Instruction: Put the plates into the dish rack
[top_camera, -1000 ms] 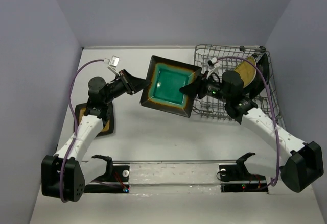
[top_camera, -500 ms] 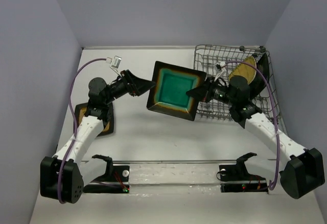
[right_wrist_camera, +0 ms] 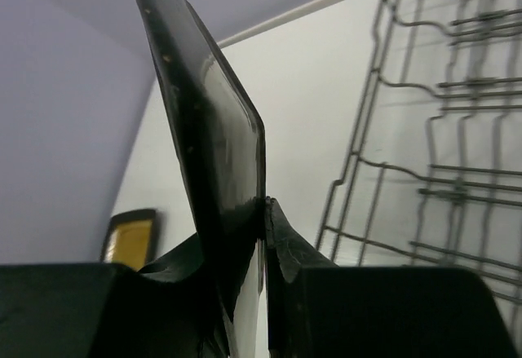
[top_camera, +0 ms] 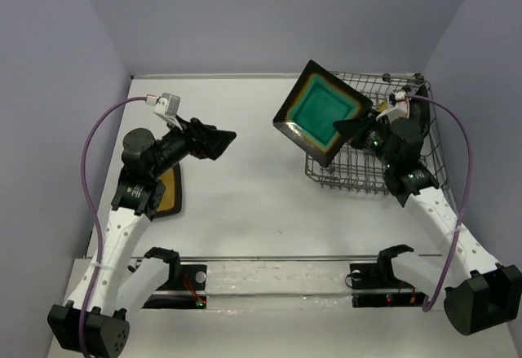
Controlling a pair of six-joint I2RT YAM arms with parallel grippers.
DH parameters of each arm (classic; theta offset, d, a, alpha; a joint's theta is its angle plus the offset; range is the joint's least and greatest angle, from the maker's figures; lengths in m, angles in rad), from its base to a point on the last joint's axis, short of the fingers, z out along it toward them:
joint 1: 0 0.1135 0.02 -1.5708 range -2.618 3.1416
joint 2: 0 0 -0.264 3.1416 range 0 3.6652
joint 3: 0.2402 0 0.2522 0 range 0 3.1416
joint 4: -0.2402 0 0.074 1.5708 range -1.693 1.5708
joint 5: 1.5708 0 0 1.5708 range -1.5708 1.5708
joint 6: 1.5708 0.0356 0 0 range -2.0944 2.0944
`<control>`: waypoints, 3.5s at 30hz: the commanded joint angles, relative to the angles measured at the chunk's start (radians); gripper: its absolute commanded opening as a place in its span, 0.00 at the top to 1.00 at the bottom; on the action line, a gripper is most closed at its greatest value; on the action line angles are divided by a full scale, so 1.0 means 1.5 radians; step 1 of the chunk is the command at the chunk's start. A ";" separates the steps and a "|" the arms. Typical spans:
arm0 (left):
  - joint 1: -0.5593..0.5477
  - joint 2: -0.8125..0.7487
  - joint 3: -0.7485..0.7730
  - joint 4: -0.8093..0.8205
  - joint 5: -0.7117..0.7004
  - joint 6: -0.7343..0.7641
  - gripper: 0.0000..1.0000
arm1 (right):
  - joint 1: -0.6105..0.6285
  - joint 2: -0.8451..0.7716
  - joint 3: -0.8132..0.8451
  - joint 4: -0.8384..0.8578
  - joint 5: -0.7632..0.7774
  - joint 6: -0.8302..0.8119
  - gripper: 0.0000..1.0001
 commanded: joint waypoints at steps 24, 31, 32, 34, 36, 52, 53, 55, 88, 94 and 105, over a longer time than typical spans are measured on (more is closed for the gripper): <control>-0.022 -0.077 -0.021 -0.107 -0.072 0.156 0.01 | -0.006 0.180 0.045 0.395 0.652 -0.401 0.93; -0.023 -0.071 -0.020 -0.110 -0.077 0.157 0.01 | -0.006 0.239 0.012 0.534 0.664 -0.442 0.93; -0.024 -0.070 -0.020 -0.110 -0.077 0.157 0.01 | -0.006 0.247 0.012 0.552 0.663 -0.444 0.93; -0.024 -0.067 -0.019 -0.109 -0.078 0.157 0.01 | -0.006 0.269 0.013 0.571 0.662 -0.443 0.93; -0.024 -0.065 -0.018 -0.110 -0.078 0.157 0.01 | -0.006 0.277 0.013 0.584 0.659 -0.444 0.93; -0.023 -0.060 -0.020 -0.110 -0.081 0.155 0.01 | 0.014 0.339 -0.018 0.608 0.695 -0.413 0.93; -0.023 -0.059 -0.020 -0.109 -0.081 0.154 0.01 | 0.020 0.343 -0.018 0.612 0.696 -0.411 0.93; -0.024 -0.060 -0.020 -0.109 -0.081 0.153 0.01 | 0.020 0.350 -0.019 0.612 0.695 -0.406 0.93; -0.022 -0.060 -0.027 -0.108 -0.108 0.142 0.01 | 0.093 0.331 -0.109 0.509 0.791 -0.294 0.41; -0.013 -0.061 -0.029 -0.108 -0.118 0.141 0.01 | 0.093 0.268 -0.077 0.374 0.759 -0.257 0.23; 0.002 -0.040 -0.025 -0.131 -0.184 0.126 0.01 | 0.093 0.115 0.037 0.101 0.551 -0.235 0.12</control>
